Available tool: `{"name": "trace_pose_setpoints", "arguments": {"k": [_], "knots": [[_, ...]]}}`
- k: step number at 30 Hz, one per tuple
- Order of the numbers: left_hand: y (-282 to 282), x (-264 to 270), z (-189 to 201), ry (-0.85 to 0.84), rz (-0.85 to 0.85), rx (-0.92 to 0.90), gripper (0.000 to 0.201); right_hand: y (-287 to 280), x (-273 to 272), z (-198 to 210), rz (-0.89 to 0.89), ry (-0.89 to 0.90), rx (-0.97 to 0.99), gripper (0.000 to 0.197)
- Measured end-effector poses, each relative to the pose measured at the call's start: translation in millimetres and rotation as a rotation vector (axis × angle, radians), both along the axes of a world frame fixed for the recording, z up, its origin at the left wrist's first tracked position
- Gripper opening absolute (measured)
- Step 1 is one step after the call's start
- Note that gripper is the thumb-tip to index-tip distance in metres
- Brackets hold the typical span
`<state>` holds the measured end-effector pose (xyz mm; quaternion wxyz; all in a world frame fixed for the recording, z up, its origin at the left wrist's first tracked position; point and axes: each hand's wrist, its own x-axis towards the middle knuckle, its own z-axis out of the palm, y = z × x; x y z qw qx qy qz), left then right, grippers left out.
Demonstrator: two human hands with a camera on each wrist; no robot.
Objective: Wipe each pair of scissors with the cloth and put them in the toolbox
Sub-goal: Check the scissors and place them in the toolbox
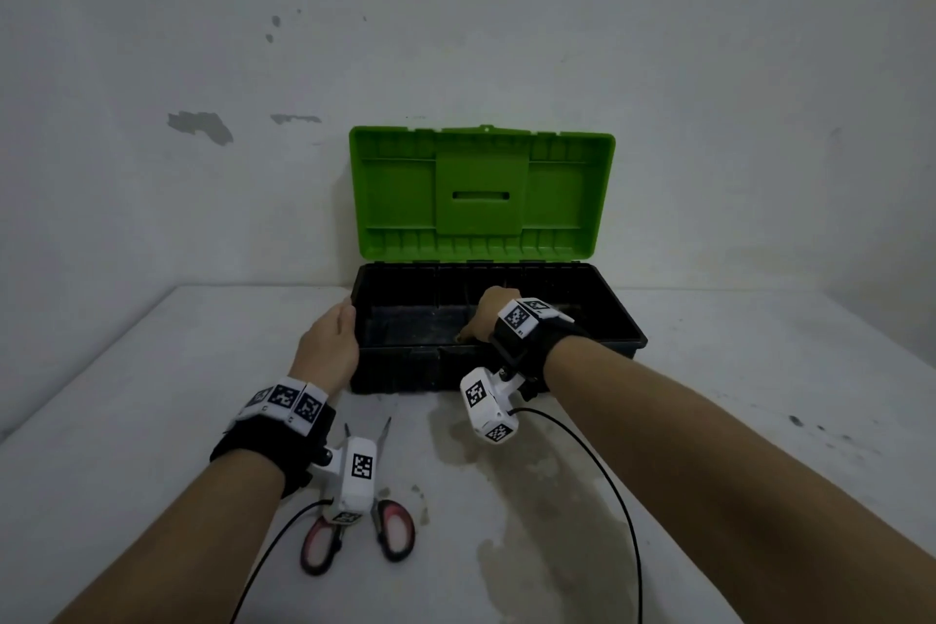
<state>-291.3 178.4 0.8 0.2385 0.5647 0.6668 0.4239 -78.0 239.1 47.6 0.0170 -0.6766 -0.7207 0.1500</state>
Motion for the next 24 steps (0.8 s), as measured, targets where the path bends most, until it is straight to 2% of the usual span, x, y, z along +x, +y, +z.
{"name": "trace_pose_setpoints", "arguments": {"k": [6,9,13,19,24], "knots": [[-1,1,2,0.023,0.005,-0.008,0.043,3,-4,-4,0.099,-0.090,-0.062,0.027],[-7,1,5,0.042,-0.003,-0.017,0.042,-11,0,6,0.099,-0.055,-0.048,0.026],[-29,8,14,0.049,0.012,-0.054,0.041,-26,9,11,-0.087,0.099,0.120,0.038],[-74,19,18,0.144,0.035,-0.034,0.041,-100,44,9,-0.063,0.139,0.489,0.032],[-120,44,19,0.233,0.038,-0.045,0.047,-171,106,-2,-0.117,0.154,0.523,0.026]]}}
